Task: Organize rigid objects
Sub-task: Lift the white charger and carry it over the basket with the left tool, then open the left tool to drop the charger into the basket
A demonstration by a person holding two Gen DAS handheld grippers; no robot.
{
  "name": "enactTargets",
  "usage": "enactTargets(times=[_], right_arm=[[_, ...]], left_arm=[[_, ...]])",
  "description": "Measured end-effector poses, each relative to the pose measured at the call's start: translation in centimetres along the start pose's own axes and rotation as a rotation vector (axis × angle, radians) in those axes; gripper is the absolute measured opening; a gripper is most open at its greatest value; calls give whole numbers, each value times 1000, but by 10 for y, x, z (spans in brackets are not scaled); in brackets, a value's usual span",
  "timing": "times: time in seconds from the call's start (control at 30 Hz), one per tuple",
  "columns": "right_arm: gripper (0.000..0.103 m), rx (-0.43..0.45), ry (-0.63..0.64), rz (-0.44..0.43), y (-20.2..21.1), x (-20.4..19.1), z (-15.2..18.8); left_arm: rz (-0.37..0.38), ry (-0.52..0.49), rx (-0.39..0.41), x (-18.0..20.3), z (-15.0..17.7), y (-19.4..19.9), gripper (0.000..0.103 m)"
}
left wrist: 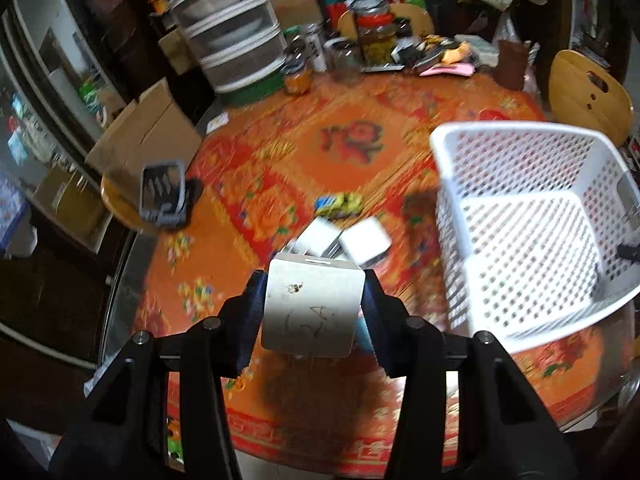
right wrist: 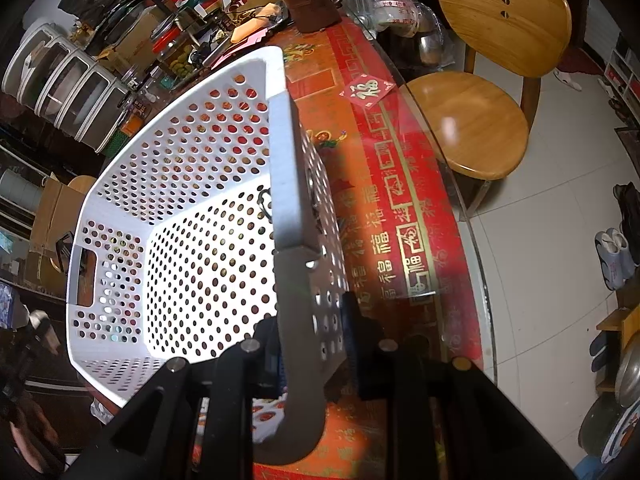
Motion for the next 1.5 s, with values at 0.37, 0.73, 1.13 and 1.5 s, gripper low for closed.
enactTargets(times=[0.37, 0.73, 1.13, 1.5], right_arm=[[21, -9, -9, 5, -7, 0, -2], [21, -9, -14, 0, -9, -1, -3], [21, -30, -13, -6, -19, -2, -9], [21, -38, -8, -6, -22, -3, -9]], left_arm=[[73, -195, -38, 100, -51, -28, 45], [89, -312, -81, 143, -43, -75, 44], [96, -390, -203, 164, -38, -129, 43], [171, -334, -257, 160, -37, -150, 45]])
Point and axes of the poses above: each gripper's, at about its wrist camera, not at the fingertips, and y roughly against the way its jaws point, x to its right, z to its underside, the point moved 8 cm from there along -y, roughly the way its jaws point, and after that the axes turned 15 degrees about z, right-handed, at the moved point
